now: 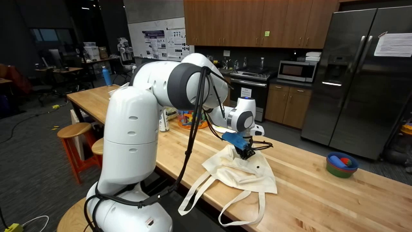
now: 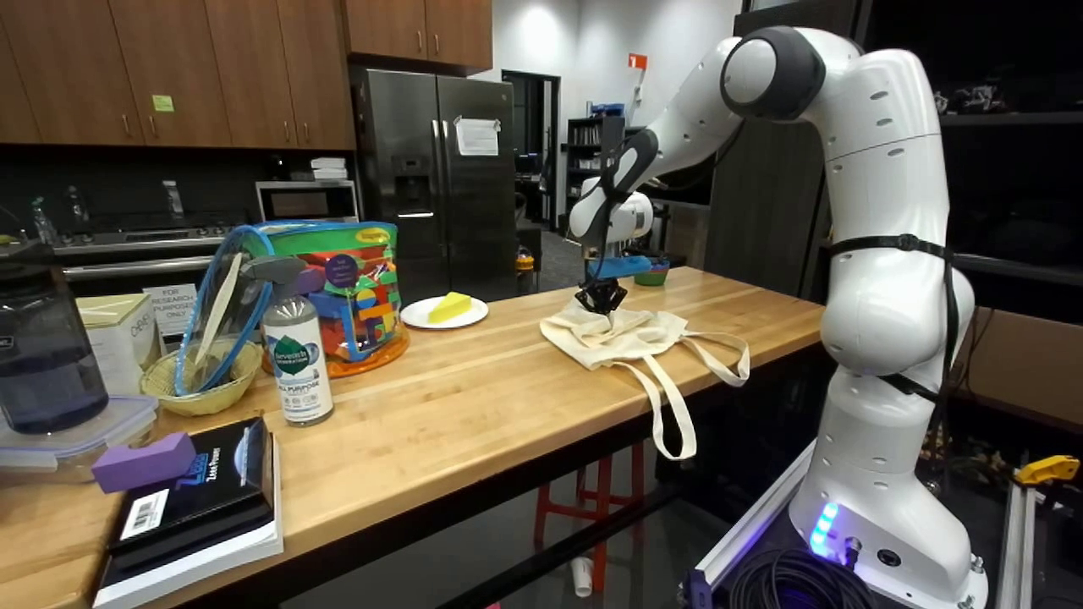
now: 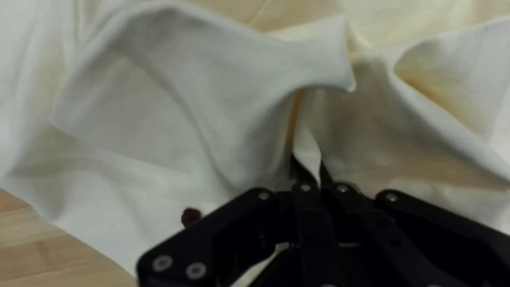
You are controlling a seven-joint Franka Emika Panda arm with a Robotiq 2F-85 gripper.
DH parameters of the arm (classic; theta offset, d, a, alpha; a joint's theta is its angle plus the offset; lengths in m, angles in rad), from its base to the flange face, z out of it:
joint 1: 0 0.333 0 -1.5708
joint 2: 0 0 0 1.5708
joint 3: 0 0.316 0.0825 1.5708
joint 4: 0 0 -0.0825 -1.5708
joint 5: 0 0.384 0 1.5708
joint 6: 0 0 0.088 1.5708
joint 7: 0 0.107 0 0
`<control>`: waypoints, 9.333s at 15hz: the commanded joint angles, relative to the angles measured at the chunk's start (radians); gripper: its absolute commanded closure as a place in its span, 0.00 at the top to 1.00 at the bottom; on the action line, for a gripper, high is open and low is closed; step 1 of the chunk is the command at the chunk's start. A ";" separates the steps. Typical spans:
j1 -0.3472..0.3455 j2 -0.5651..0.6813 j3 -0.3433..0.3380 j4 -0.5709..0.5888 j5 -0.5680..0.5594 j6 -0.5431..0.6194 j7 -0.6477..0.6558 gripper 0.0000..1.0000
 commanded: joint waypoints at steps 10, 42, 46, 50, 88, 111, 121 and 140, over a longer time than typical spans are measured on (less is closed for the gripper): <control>-0.106 0.151 -0.076 0.149 0.140 -0.056 0.003 0.01; 0.311 -0.179 0.151 -0.069 -0.169 0.073 0.138 0.01; 0.354 -0.233 0.217 -0.128 -0.235 0.071 0.158 0.01; 0.387 -0.259 0.276 -0.167 -0.299 0.068 0.206 0.01; 0.024 0.037 0.001 0.171 0.064 0.151 0.150 0.01; -0.237 0.328 -0.028 0.333 0.279 0.219 -0.097 0.01; 0.027 -0.007 0.014 0.147 0.191 0.123 0.008 0.01; 0.206 -0.207 0.128 0.032 -0.131 0.016 0.129 0.01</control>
